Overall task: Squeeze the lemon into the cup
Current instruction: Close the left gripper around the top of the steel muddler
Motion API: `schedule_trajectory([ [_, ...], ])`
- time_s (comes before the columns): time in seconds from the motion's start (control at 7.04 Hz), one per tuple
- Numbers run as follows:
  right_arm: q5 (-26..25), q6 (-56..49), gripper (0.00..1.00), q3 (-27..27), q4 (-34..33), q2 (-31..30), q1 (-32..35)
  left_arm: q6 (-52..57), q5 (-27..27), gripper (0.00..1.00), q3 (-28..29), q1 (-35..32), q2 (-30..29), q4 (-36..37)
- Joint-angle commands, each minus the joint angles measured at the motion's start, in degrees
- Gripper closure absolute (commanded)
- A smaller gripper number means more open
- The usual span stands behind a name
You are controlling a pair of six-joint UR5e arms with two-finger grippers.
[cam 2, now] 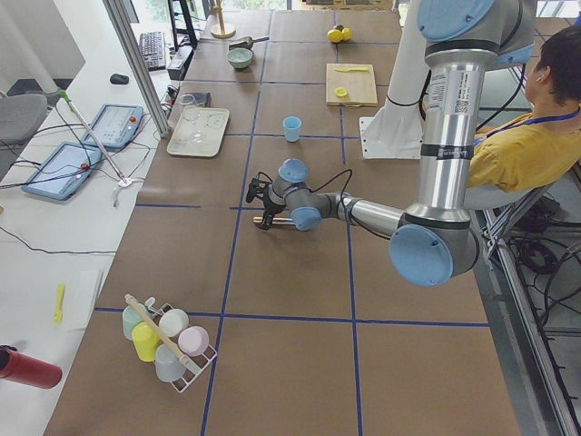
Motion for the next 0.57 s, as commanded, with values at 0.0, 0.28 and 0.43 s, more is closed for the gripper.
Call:
schedule_trajectory([
  [0.0, 0.0, 0.0, 0.0, 0.08, 0.0, 0.05, 0.24, -0.5, 0.09, 0.83, -0.04, 0.07, 0.08, -0.07],
  [0.28, 0.0, 0.0, 0.0, 0.08, 0.0, 0.05, 0.24, -0.51, 0.18, 1.0, -0.13, 0.07, 0.08, -0.16],
  [0.43, 0.0, 0.0, 0.0, 0.0, 0.0, 0.05, 0.24, 0.01, 0.18, 1.0, -0.74, -0.01, 0.17, -0.16],
])
